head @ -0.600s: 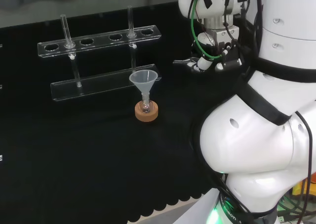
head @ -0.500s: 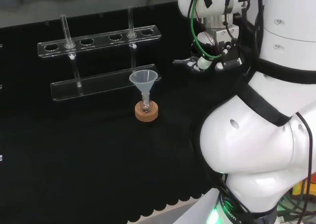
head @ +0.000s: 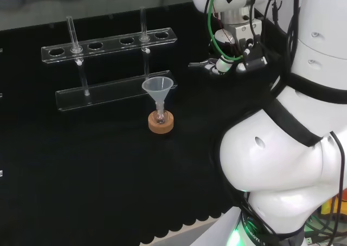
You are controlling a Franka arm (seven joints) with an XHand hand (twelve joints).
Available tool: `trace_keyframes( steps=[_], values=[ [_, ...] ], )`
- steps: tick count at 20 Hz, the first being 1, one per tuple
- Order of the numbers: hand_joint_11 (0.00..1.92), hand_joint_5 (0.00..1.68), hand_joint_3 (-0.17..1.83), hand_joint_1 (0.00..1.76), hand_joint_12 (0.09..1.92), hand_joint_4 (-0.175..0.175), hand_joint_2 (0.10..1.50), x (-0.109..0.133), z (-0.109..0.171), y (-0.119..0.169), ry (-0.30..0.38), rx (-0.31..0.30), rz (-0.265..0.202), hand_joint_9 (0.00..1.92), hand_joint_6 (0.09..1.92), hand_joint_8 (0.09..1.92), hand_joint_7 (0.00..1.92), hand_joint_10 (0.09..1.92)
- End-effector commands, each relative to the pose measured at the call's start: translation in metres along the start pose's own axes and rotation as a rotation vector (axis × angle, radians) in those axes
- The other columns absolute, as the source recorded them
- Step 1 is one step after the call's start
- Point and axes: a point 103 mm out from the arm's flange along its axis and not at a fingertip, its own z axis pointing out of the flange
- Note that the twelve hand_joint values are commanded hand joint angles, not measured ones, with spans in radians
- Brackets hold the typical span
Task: Pour all the NaCl from the weighing funnel into the round-bottom flask.
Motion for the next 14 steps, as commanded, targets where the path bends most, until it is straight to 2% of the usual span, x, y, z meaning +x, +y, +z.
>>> trace_keyframes(
  steps=[1,7,14],
  values=[
    [0.39,1.17,0.68,1.1,1.3,0.175,0.69,0.014,-0.017,-0.017,-0.05,0.03,-0.027,0.66,0.86,0.63,0.39,0.53],
    [0.39,1.17,0.68,1.1,1.3,0.175,0.69,0.03,-0.028,-0.029,-0.09,0.043,-0.051,0.65,0.86,0.63,0.39,0.53],
    [0.39,1.17,0.68,1.1,1.31,0.175,0.69,0.044,-0.04,-0.037,-0.095,0.037,-0.076,0.65,0.86,0.63,0.38,0.53]
  ],
)
